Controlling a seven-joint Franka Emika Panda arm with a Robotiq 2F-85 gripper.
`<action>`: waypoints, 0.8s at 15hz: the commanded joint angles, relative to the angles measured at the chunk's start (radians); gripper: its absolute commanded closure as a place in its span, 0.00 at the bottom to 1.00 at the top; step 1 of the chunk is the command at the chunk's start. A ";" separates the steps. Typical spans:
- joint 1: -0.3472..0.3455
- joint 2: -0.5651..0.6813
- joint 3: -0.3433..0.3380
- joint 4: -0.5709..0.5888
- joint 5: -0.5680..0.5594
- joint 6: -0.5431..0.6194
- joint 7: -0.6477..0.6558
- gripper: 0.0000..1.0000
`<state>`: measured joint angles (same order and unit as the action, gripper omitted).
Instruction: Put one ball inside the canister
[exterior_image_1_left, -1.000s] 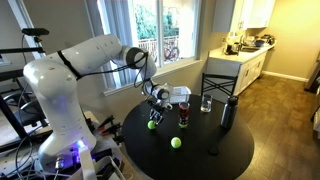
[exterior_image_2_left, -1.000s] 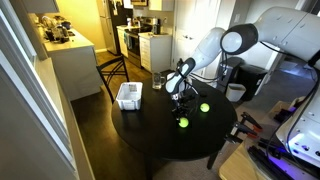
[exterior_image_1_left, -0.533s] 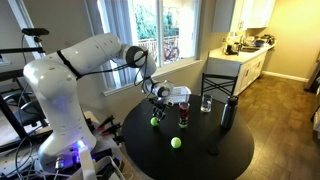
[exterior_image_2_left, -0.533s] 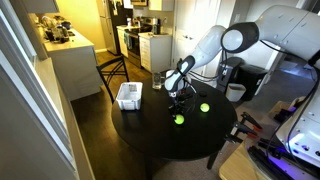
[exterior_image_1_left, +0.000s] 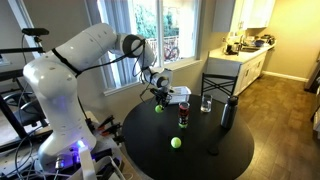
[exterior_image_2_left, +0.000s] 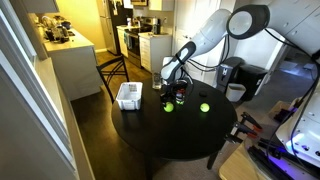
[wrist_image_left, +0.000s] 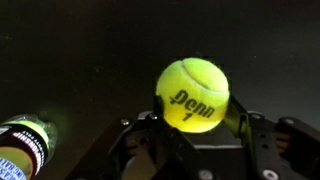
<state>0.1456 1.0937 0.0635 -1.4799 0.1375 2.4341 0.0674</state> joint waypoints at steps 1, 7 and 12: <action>0.011 -0.127 -0.013 -0.134 -0.045 0.074 0.003 0.64; 0.045 -0.298 -0.061 -0.276 -0.105 0.116 0.046 0.64; 0.087 -0.415 -0.142 -0.385 -0.186 0.131 0.129 0.64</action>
<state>0.2050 0.7785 -0.0317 -1.7422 0.0105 2.5228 0.1218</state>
